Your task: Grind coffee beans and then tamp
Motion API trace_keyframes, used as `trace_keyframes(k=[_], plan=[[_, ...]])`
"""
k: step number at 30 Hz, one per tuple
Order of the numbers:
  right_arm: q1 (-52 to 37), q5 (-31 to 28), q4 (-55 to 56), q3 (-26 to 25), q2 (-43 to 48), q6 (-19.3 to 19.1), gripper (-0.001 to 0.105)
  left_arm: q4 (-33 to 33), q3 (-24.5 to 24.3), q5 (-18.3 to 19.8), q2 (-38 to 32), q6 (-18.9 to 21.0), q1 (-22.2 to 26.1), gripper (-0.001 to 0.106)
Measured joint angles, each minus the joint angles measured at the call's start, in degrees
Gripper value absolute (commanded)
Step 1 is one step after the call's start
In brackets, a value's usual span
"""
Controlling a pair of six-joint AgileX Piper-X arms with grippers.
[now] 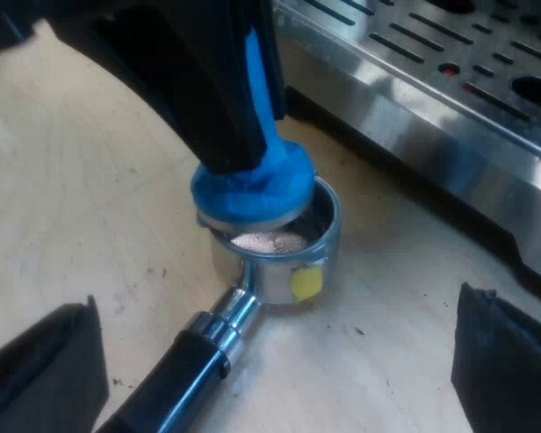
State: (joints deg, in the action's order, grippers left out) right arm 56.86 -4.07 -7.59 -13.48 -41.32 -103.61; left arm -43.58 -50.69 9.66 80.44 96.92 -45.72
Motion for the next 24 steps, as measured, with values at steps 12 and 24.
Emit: trace_keyframes(k=[12, 24], plan=[[0.0, 0.0, 0.1, 0.0, 0.0, 0.0, 0.079, 1.8, 0.0, -0.2, 2.9, 0.0, 0.0, 0.000], [0.0, 0.0, 0.1, 0.0, 0.0, 0.0, 0.079, 1.9, -0.9, 1.1, 6.0, 0.0, 0.0, 0.000]])
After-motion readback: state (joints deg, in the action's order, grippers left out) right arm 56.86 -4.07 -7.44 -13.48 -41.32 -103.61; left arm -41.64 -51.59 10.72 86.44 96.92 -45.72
